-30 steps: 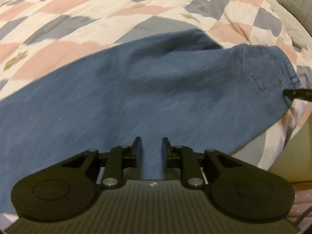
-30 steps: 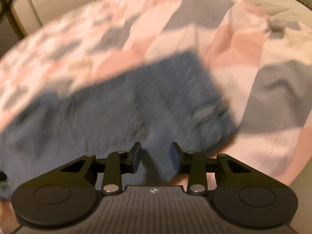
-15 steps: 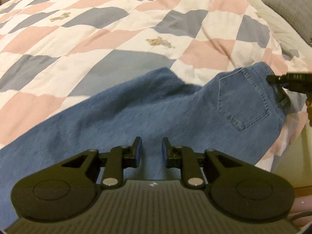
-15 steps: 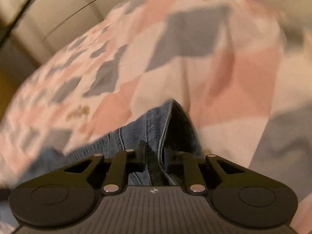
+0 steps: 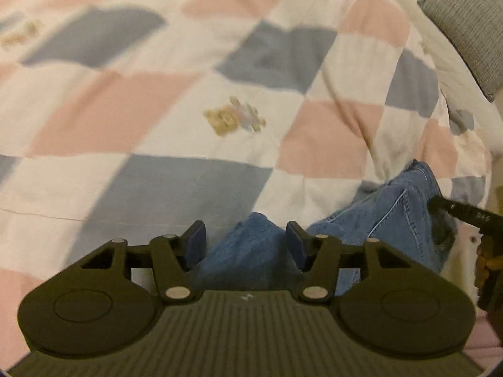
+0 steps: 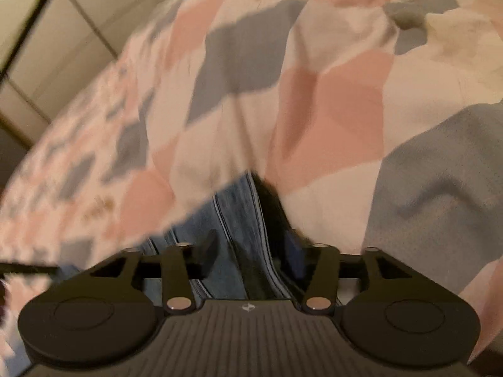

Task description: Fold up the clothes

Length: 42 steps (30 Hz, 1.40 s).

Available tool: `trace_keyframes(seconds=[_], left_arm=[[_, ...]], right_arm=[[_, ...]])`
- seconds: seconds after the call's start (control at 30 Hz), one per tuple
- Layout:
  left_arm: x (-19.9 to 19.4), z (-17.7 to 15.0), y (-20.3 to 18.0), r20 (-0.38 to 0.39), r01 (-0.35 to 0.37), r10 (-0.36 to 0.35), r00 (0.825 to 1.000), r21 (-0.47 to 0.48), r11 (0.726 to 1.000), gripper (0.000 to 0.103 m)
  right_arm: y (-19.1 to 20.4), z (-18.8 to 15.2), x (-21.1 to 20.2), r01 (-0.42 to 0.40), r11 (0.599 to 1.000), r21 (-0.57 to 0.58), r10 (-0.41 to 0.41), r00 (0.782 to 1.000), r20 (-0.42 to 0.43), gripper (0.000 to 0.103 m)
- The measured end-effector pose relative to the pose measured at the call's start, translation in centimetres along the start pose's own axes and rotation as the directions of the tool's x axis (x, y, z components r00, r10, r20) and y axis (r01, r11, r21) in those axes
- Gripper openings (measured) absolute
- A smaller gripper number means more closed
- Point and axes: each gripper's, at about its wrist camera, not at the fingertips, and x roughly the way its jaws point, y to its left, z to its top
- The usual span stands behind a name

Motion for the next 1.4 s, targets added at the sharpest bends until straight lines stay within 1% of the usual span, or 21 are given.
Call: trace_keyframes(seconds=[0.07,0.1,0.13,0.2,0.3,0.4,0.47,0.53,0.57,0.6,0.63,0.73,0.83,0.9,0.97,1.0,1.07,1.17,1.27,1.3,1.4], left_arm=[[1.1,0.2,-0.2,-0.028,0.041,-0.041,0.999,-0.005,0.999,0.019],[1.4,0.1,-0.4,-0.025,0.037,-0.037,0.999,0.000,0.999,0.008],[1.2,-0.2,-0.7,0.002,0.021,-0.021,1.000,0.014,1.000,0.003],[0.0,-0.9,-1.0,0.090,-0.003,0.000,0.996,0.032,0.999,0.001],[-2.9,-2.2,-0.8,0.266,-0.018,0.008,0.964,0.034,0.999,0.000],[-1.0,-2.7,0.2,0.266,-0.070,0.064,0.962,0.011,0.998,0.002],[0.1,-2.9,0.2,0.271,-0.121,0.111,0.956,0.020,0.993,0.003],[0.8,-3.0,-0.6,0.295,-0.192,0.166,0.941,0.062,0.979,0.004],[0.1,-3.1,-0.6,0.326,-0.201,0.176,0.929,0.047,0.978,0.004],[-0.8,-3.1,-0.3,0.359,-0.207,0.189,0.914,0.012,0.978,0.005],[-1.8,-3.8,-0.5,0.366,-0.209,0.190,0.911,0.015,0.978,0.005],[-4.7,-6.4,-1.1,0.371,-0.214,0.182,0.911,0.046,0.976,0.005],[-7.6,-8.9,-1.7,0.376,-0.218,0.174,0.910,0.078,0.973,0.005],[-7.6,-12.5,-2.9,0.304,-0.187,0.147,0.941,0.108,0.976,0.005],[-6.2,-15.7,-3.4,0.234,-0.185,0.158,0.959,0.095,0.978,0.007],[-5.4,-17.3,-3.6,0.199,-0.185,0.165,0.966,0.088,0.979,0.008],[-3.8,-19.0,-3.4,0.168,-0.234,0.220,0.961,0.068,0.970,0.009],[-4.4,-19.7,-2.8,0.207,-0.303,0.297,0.932,-0.001,0.953,0.009],[-6.0,-20.1,-2.3,0.258,-0.334,0.337,0.905,-0.058,0.941,0.009],[-6.6,-20.4,-2.3,0.267,-0.340,0.344,0.900,-0.062,0.938,0.009],[-7.4,-21.8,-2.5,0.278,-0.324,0.332,0.902,-0.074,0.943,0.009]], right_arm=[[-0.3,0.4,0.7,-0.035,0.999,0.032,0.035,0.999,-0.009,0.059],[-0.4,0.6,1.0,-0.052,0.997,0.049,0.053,0.999,-0.013,0.024],[0.0,0.7,1.0,-0.050,0.999,0.020,0.051,0.999,-0.003,0.005],[1.5,0.9,0.4,-0.052,0.996,-0.077,0.057,0.997,0.052,0.006],[3.0,1.2,-1.1,-0.044,0.982,-0.186,0.077,0.982,0.170,0.004],[1.6,0.7,2.3,0.058,0.980,-0.188,-0.041,0.995,0.095,0.002],[1.9,0.3,4.1,0.092,0.973,-0.211,-0.077,0.994,0.075,0.003],[2.7,0.8,4.0,0.114,0.969,-0.218,-0.094,0.991,0.099,0.008],[2.9,1.0,3.5,0.135,0.967,-0.214,-0.112,0.987,0.119,0.012],[3.0,1.3,2.9,0.158,0.965,-0.209,-0.131,0.981,0.140,0.028],[3.0,1.1,1.7,0.147,0.968,-0.202,-0.115,0.980,0.162,0.032],[2.9,0.4,-2.4,0.098,0.979,-0.180,-0.055,0.972,0.228,0.033],[3.2,-2.0,-4.6,0.001,0.973,-0.229,0.036,0.987,0.158,0.032],[3.1,-4.2,-4.4,-0.017,0.964,-0.264,0.039,0.996,0.078,0.032],[2.7,-6.1,-3.1,0.002,0.957,-0.290,-0.003,1.000,-0.005,0.029],[2.2,-6.5,-2.2,0.032,0.951,-0.307,-0.035,0.999,-0.003,0.019],[1.1,-6.4,-0.7,0.087,0.945,-0.315,-0.088,0.996,0.010,0.000],[1.1,-5.6,-2.4,0.062,0.960,-0.272,-0.053,0.998,0.040,0.000],[1.0,-6.0,-5.1,0.065,0.974,-0.218,-0.048,0.995,0.083,0.044],[0.7,-6.7,-6.1,0.056,0.982,-0.178,-0.041,0.996,0.084,0.045],[-0.4,-8.1,-6.2,-0.001,0.996,-0.091,0.005,0.999,0.038,0.045]])
